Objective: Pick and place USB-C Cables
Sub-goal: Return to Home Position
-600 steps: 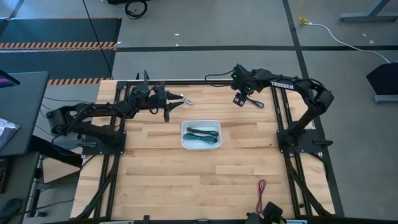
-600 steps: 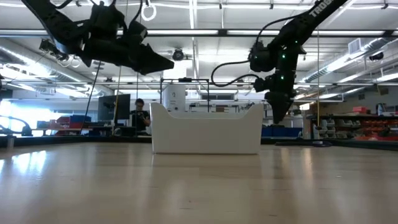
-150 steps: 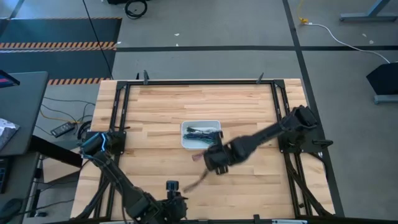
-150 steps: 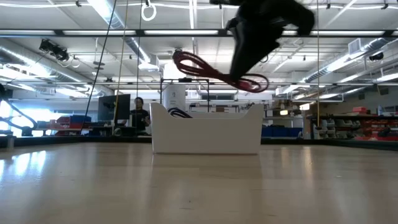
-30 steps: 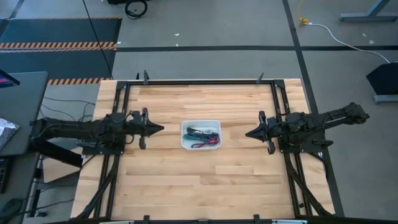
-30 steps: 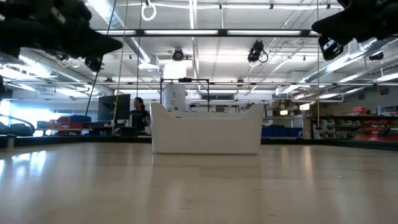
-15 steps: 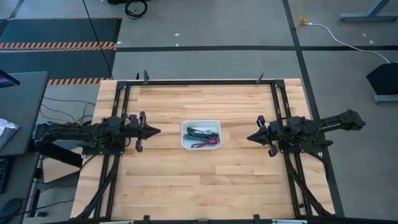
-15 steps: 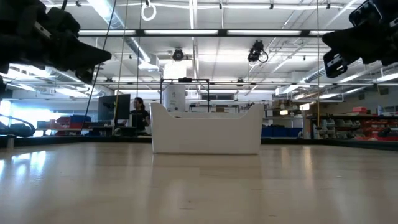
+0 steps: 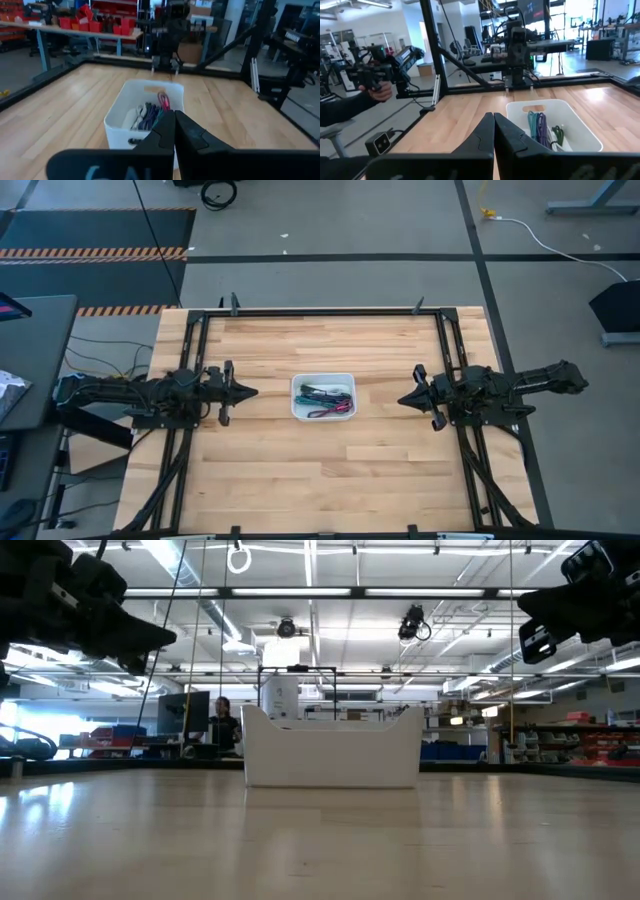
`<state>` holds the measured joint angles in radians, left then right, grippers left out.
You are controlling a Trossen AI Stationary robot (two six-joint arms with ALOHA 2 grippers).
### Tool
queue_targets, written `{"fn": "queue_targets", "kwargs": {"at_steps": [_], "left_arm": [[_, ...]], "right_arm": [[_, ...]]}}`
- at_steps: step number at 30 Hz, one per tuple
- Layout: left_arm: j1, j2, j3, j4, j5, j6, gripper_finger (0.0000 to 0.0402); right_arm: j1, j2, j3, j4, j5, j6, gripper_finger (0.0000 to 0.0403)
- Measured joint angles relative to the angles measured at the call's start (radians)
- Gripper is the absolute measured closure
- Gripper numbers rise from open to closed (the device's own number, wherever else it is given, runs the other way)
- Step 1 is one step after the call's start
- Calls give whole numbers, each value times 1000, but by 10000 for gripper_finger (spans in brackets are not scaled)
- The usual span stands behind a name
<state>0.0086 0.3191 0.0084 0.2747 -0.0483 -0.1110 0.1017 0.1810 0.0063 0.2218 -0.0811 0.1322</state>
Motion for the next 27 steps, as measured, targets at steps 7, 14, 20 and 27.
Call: {"fn": "queue_targets", "kwargs": {"at_steps": [7, 14, 20, 27], "left_arm": [[0, -108, 0, -197, 0, -25, 397], [0, -224, 0, -251, 17, -32, 397], [0, -228, 0, -255, 18, -32, 397], [0, -228, 0, -254, 18, -28, 397]], "right_arm": [[-26, -75, 0, -87, 0, -2, 399], [-31, -162, 0, -190, -28, 25, 399], [-31, -172, 0, -191, -19, 22, 398], [-31, -170, 0, -192, -18, -11, 398]]}}
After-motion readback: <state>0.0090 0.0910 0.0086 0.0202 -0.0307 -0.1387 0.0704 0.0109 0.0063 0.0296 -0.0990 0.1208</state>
